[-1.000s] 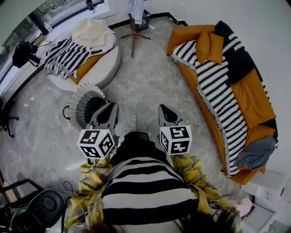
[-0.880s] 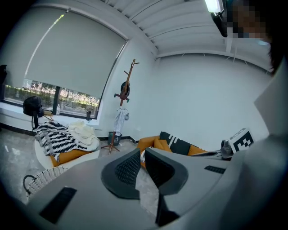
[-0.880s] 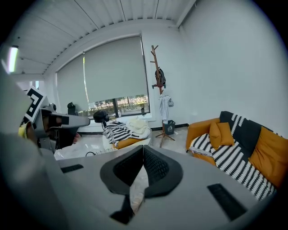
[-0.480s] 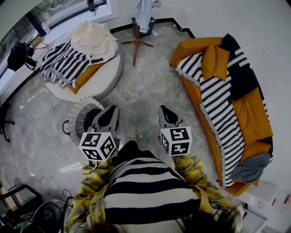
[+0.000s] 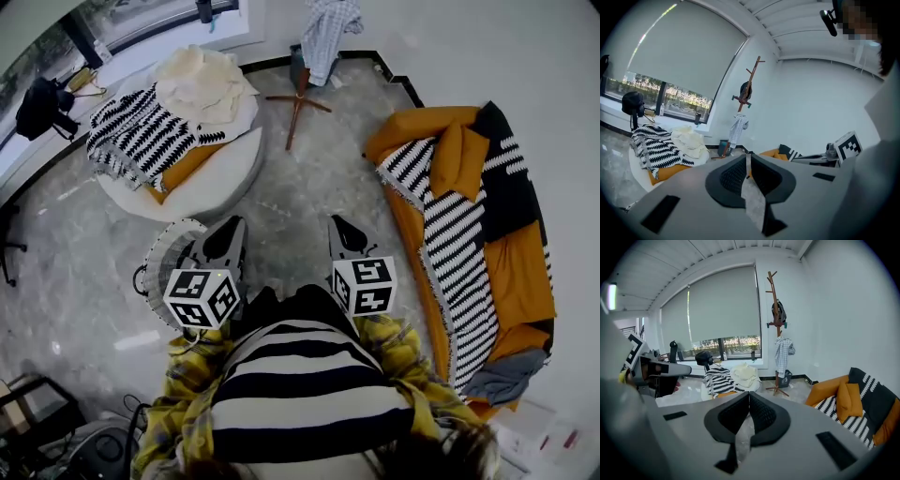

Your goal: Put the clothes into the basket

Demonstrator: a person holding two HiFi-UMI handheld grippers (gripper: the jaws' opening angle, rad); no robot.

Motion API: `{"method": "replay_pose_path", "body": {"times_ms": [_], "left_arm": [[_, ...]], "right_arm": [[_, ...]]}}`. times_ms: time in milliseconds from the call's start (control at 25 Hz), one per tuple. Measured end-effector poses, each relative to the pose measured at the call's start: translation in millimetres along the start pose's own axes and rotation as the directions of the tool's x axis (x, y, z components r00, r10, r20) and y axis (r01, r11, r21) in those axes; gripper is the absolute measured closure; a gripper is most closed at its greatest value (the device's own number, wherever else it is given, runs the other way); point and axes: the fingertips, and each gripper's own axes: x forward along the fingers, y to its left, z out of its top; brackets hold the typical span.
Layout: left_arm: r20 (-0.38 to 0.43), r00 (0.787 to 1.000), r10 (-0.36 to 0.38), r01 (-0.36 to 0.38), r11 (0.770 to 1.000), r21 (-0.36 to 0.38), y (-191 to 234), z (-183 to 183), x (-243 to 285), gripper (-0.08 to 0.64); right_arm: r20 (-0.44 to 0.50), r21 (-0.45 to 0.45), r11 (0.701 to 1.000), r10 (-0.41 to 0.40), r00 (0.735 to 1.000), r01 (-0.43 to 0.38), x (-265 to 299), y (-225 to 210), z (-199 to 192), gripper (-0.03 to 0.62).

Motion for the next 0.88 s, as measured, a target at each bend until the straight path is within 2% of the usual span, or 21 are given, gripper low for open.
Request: {"method": "replay_pose_path", "body": {"times_ms": [240,480,720,880], "left_arm": [[0.012,0.998,0.064,-0.064,0.998,-0.014,30,18,21,0.515],[0.044,0.984,0.174,-0.171,0.983,-0.070,68,37,45,0.515],[0.069,0.961,0.268,-0.260,0.960,-0.107,91,56,86,0.515],[0.076,0.936,0.344,-0.333,0.934,-0.127,97,64,110,0.515]], "right_arm": [[0.010,-0.032,0.998,0.055,0.998,-0.054,47,-5,32,0.566],[0.008,-0.089,0.985,0.151,0.988,-0.150,108,-8,66,0.566],[0.000,-0.145,0.948,0.287,0.958,-0.284,165,-16,101,0.565],[-0.023,-0.199,0.899,0.393,0.919,-0.389,197,-20,120,0.565]]}}
